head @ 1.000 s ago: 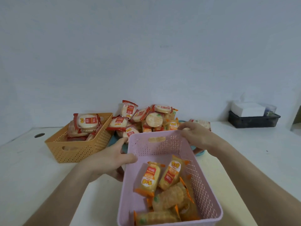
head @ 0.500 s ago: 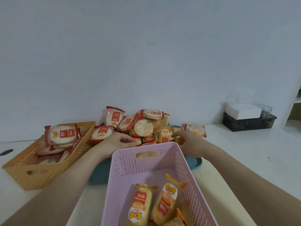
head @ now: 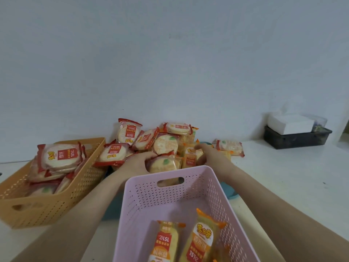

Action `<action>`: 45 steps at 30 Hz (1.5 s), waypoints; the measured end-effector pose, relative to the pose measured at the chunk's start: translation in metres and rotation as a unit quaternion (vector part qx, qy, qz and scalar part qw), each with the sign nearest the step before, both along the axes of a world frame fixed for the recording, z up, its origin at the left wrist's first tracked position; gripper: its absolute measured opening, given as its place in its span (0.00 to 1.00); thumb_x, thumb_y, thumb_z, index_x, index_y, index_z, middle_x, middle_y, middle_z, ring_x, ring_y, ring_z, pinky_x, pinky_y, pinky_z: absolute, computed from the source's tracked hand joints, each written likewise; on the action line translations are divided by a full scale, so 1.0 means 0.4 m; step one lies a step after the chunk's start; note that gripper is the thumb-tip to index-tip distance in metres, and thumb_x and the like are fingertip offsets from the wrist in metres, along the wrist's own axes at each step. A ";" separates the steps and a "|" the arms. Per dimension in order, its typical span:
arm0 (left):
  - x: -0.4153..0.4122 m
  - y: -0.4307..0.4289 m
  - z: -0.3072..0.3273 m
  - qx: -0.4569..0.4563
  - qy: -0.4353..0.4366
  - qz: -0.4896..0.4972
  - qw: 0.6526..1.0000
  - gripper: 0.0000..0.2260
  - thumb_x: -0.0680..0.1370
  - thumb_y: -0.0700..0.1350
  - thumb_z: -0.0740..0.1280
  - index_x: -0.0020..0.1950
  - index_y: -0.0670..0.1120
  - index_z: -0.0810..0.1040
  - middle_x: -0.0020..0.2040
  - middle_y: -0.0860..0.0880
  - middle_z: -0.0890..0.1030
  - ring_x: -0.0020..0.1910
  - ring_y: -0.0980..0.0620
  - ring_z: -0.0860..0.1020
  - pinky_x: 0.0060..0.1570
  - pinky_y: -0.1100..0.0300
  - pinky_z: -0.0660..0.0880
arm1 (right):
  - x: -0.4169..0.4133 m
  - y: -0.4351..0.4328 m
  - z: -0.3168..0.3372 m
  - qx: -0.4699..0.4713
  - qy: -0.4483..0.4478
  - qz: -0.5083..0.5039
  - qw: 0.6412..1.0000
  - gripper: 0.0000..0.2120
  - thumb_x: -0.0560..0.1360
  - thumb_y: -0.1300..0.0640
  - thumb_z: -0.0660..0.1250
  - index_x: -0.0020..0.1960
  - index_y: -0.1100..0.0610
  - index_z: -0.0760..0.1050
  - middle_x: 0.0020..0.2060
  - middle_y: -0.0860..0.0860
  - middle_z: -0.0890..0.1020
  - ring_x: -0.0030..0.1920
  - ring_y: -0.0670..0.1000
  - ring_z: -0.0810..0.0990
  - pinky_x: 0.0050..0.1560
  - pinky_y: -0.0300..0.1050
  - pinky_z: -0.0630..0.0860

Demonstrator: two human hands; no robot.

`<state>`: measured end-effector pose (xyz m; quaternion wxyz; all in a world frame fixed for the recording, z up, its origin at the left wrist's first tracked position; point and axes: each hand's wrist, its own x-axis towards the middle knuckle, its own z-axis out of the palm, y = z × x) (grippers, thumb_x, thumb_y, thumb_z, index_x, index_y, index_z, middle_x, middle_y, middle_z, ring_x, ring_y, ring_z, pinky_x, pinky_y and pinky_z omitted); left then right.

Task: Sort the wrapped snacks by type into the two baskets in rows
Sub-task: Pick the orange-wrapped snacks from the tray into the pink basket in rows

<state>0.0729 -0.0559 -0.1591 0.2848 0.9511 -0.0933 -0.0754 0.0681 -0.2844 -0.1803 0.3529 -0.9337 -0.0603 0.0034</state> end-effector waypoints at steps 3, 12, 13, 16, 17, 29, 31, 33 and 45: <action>0.004 0.042 -0.002 -0.035 -0.048 0.034 0.998 0.35 0.67 0.43 0.78 0.71 0.52 0.69 0.61 0.54 0.74 0.61 0.51 0.75 0.60 0.57 0.73 | 0.019 -0.046 0.000 -0.072 -0.051 -0.141 0.986 0.24 0.74 0.51 0.65 0.69 0.48 0.66 0.58 0.53 0.78 0.60 0.56 0.75 0.56 0.50 0.71; 0.063 -0.023 0.109 0.107 -0.182 -0.072 0.975 0.17 0.75 0.41 0.68 0.62 0.55 0.78 0.54 0.57 0.79 0.49 0.61 0.76 0.47 0.64 0.71 | 0.046 -0.093 -0.032 -0.065 -0.008 -0.165 0.984 0.37 0.69 0.51 0.72 0.73 0.47 0.58 0.62 0.58 0.74 0.59 0.59 0.75 0.56 0.50 0.74; 0.071 -0.050 0.120 0.126 -0.174 -0.102 0.971 0.15 0.75 0.43 0.69 0.61 0.54 0.78 0.54 0.58 0.80 0.48 0.62 0.76 0.47 0.65 0.71 | 0.049 -0.088 -0.037 -0.063 -0.034 -0.162 0.984 0.36 0.70 0.55 0.71 0.74 0.48 0.58 0.62 0.59 0.74 0.58 0.59 0.74 0.54 0.46 0.71; 0.099 -0.138 0.121 0.214 -0.127 -0.189 0.950 0.19 0.75 0.53 0.70 0.66 0.54 0.76 0.61 0.58 0.78 0.55 0.60 0.76 0.54 0.62 0.73 | 0.062 -0.096 -0.033 -0.005 -0.090 -0.162 0.983 0.32 0.74 0.61 0.66 0.74 0.50 0.58 0.56 0.59 0.76 0.48 0.54 0.71 0.46 0.43 0.65; 0.107 -0.158 0.110 0.245 -0.122 -0.213 0.938 0.24 0.75 0.56 0.70 0.69 0.53 0.73 0.65 0.56 0.77 0.59 0.57 0.75 0.58 0.59 0.73 | 0.061 -0.099 -0.027 0.052 -0.085 -0.163 0.982 0.33 0.73 0.61 0.67 0.74 0.50 0.58 0.54 0.58 0.77 0.47 0.52 0.70 0.45 0.43 0.68; 0.227 -0.293 0.051 0.418 -0.075 -0.246 0.871 0.37 0.69 0.67 0.70 0.70 0.47 0.65 0.61 0.48 0.78 0.53 0.49 0.76 0.53 0.54 0.75 | 0.120 -0.111 -0.025 0.087 -0.013 -0.143 0.986 0.17 0.73 0.53 0.68 0.60 0.57 0.73 0.52 0.52 0.78 0.49 0.50 0.74 0.44 0.43 0.72; 0.231 -0.316 0.059 0.431 -0.048 -0.238 0.869 0.37 0.68 0.65 0.72 0.68 0.46 0.67 0.60 0.48 0.78 0.53 0.48 0.76 0.53 0.54 0.75 | 0.127 -0.100 -0.039 0.063 0.025 -0.120 0.990 0.21 0.72 0.49 0.69 0.61 0.55 0.68 0.54 0.53 0.78 0.52 0.53 0.76 0.48 0.46 0.73; 0.240 -0.330 0.060 0.435 -0.015 -0.230 0.870 0.36 0.68 0.64 0.73 0.67 0.45 0.69 0.59 0.48 0.78 0.54 0.48 0.76 0.54 0.54 0.75 | 0.130 -0.092 -0.055 0.036 0.040 -0.099 0.994 0.26 0.72 0.49 0.69 0.64 0.55 0.64 0.55 0.54 0.77 0.56 0.56 0.76 0.52 0.48 0.73; 0.258 -0.353 0.043 0.385 0.055 -0.187 0.902 0.32 0.64 0.63 0.76 0.60 0.45 0.74 0.54 0.48 0.79 0.52 0.47 0.79 0.57 0.50 0.77 | 0.142 -0.064 -0.106 -0.012 -0.076 -0.162 0.984 0.26 0.67 0.58 0.71 0.61 0.48 0.63 0.54 0.50 0.77 0.53 0.54 0.77 0.53 0.55 0.75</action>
